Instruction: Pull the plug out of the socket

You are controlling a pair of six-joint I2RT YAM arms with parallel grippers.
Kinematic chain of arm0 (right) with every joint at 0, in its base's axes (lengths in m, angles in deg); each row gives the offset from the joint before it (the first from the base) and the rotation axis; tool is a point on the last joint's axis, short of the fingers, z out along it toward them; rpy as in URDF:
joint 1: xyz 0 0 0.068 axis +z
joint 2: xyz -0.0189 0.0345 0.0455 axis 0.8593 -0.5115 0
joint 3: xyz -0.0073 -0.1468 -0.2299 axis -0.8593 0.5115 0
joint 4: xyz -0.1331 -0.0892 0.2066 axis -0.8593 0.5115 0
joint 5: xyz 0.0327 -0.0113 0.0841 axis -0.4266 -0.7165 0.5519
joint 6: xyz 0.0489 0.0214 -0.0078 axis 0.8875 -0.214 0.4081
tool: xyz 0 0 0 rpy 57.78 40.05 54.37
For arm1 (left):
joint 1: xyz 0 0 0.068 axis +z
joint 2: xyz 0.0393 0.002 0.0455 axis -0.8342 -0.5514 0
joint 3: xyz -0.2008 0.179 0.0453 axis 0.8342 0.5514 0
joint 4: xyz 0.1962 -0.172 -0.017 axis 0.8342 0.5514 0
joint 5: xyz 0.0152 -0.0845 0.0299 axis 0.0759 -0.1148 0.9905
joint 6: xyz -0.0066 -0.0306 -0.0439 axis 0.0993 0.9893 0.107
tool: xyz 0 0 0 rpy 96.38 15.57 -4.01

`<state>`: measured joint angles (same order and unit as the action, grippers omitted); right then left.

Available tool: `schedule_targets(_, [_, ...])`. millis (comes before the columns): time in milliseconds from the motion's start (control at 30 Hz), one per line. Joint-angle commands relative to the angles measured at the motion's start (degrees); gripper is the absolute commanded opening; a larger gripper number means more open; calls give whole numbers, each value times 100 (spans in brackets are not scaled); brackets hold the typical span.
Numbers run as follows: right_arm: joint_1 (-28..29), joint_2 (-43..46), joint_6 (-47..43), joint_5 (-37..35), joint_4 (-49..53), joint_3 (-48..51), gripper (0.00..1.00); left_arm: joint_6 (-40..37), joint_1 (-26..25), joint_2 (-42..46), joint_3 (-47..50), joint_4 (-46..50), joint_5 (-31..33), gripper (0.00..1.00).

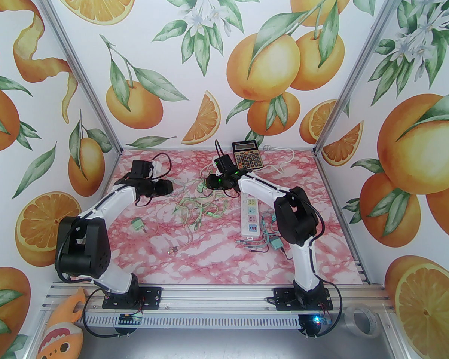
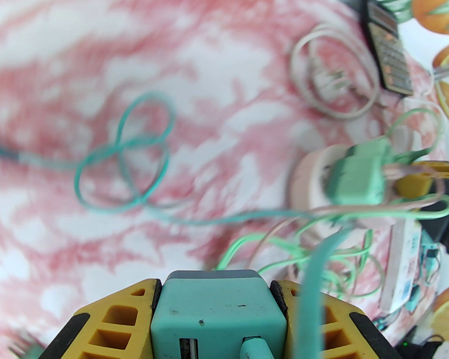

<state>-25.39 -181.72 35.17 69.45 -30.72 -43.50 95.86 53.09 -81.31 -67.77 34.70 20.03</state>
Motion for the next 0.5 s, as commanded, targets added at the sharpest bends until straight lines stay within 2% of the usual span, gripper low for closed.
schedule_targets(0, [45, -442, -66, -181, 1083, 151, 31, 287, 39, 427, 275, -454, -300, 26])
schedule_targets(133, [49, -467, -66, -149, 1086, 123, 31, 266, 23, 570, 580, -735, -729, 31])
schedule_targets(200, [48, -470, -59, -137, 1094, 105, 31, 75, -91, 657, 658, -643, -687, 32])
schedule_targets(367, [45, -443, -57, -129, 1094, 93, 31, -682, -432, 528, 644, 132, 469, 32])
schedule_targets(467, [56, -415, -59, -137, 1092, 110, 31, -839, -702, 299, 473, 553, 1173, 33])
